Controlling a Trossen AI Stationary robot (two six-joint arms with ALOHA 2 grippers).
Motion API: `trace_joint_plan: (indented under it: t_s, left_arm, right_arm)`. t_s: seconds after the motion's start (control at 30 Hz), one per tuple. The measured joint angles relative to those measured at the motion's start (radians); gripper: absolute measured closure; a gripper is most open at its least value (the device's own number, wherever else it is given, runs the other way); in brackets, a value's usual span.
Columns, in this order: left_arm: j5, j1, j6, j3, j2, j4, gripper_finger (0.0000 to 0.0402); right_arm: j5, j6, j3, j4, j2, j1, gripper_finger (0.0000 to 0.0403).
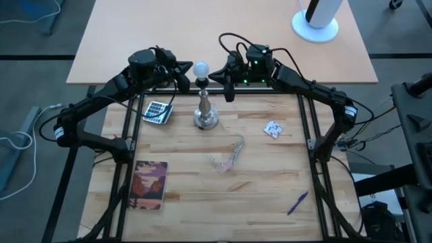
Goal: Screw lightbulb
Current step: Remove the lightbulb from the lamp
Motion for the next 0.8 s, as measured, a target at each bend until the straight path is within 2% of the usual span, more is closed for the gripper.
trace_joint_plan:
  t_s: [0.27,0.8]
  left_arm:
    - [0.079,0.001,-0.001,0.0,0.012,0.004,0.0401]
    - [0.114,-0.002,-0.051,0.0,0.012,-0.002,0.0401]
  right_arm:
    - [0.024,-0.015,0.0,0.002,-0.001,-0.007,0.0402]
    - [0.071,-0.016,0.0,0.032,0.016,-0.018,0.0403]
